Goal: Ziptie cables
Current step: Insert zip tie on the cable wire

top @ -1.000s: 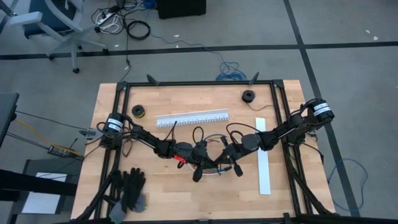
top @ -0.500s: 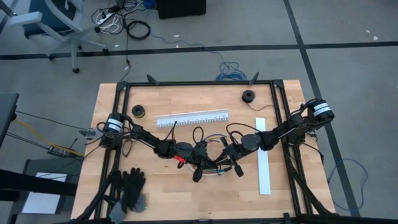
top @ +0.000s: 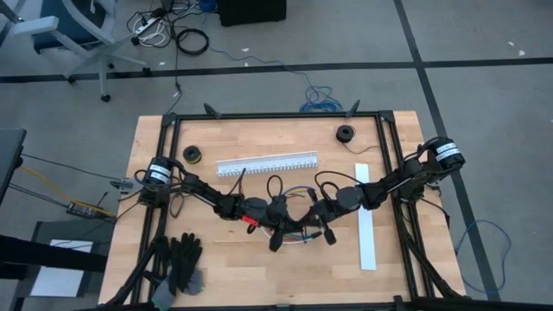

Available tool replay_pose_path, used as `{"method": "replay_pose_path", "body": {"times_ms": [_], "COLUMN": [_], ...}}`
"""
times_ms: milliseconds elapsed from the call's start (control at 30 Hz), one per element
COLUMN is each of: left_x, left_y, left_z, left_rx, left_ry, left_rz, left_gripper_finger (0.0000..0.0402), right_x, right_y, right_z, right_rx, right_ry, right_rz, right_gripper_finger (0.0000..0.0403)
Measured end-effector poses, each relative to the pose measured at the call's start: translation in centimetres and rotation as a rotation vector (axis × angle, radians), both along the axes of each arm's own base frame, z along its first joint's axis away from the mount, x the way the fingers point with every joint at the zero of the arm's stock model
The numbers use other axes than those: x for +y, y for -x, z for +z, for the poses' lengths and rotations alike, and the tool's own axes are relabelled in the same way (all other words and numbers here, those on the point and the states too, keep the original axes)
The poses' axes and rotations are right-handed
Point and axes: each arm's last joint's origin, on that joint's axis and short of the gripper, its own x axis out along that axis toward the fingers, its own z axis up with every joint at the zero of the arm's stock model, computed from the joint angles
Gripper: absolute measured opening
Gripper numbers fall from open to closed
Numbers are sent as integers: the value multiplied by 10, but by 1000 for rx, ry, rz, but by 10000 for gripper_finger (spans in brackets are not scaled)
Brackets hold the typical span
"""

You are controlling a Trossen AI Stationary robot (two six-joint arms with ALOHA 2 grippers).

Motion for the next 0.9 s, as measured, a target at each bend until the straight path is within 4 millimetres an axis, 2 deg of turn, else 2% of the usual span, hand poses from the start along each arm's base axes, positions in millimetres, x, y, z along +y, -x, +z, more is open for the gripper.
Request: {"method": "replay_pose_path", "body": {"times_ms": [167, 333, 667, 767, 900], "left_x": [-5, -11, -22, -22, -22], "left_y": [1, 2, 6, 6, 7], "left_z": [0, 3, -2, -2, -3], "left_rx": [0, -13, 29, 17, 24], "left_ry": [-8, -23, -43, -61, -73], "left_rz": [29, 92, 77, 78, 77], "left_gripper_finger": [6, 7, 7, 7, 3], "right_x": [-1, -3, -6, -7, -8], "right_y": [0, 2, 7, 9, 14], "right_z": [4, 16, 37, 36, 26], "right_rx": [-23, -83, -163, -116, 45], "right_ry": [17, 45, 53, 12, -36], "right_rz": [-34, -84, -128, -141, -163], "right_gripper_finger": [0, 0, 1, 1, 1]}}
